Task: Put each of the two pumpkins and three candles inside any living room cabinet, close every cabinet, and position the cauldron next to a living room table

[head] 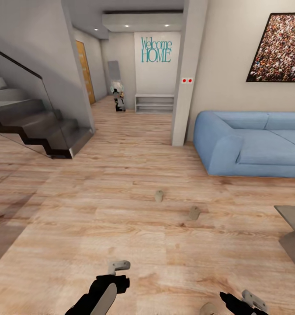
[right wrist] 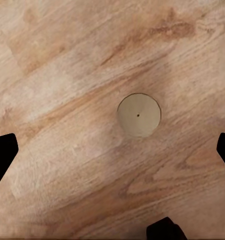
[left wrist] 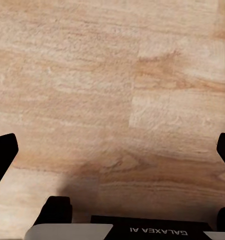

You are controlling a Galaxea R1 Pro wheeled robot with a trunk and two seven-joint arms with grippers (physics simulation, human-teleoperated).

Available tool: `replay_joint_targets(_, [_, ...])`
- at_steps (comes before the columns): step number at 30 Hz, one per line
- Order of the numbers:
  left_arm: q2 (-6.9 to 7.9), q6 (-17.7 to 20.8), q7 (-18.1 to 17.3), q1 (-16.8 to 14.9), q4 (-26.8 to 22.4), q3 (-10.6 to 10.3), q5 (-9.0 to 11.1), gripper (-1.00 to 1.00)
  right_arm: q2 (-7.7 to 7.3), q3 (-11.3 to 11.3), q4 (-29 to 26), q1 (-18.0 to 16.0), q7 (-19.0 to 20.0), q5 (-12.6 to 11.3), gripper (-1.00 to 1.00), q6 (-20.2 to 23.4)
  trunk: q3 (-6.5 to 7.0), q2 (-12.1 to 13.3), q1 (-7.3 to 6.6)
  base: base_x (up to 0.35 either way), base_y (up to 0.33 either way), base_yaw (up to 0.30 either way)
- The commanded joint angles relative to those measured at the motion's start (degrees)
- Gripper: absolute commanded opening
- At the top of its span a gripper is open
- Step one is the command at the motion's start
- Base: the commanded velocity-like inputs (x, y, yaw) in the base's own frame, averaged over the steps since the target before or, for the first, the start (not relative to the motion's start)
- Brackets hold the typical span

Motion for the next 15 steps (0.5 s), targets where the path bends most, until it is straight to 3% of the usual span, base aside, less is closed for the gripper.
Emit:
replay_joint_targets(1, [0.02, 0.0, 0.6, 0.0, -0.1, -0.1, 0.6, 1.00, -0.01, 0.0, 0.0, 0.0, 0.1, -0.3, 1.00, 0.2, -0.05, 0.0, -0.02, -0.116, -0.151, 0.000])
replay_joint_targets(6, [0.02, 0.0, 0.7, 0.0, 0.0, -0.1, 0.6, 1.00, 0.03, 0.0, 0.0, 0.0, 0.1, -0.3, 1.00, 0.3, -0.05, 0.0, -0.02, 0.009, -0.177, 0.000])
replay_joint_targets(15, [-0.09, 0.0, 0.9, 0.0, -5.6, 0.1, 1.1, 1.00, 0.03, -0.1, 0.0, 0.0, 0.2, -0.3, 1.00, 0.2, -0.05, 0.0, -0.02, 0.003, -0.019, 0.000])
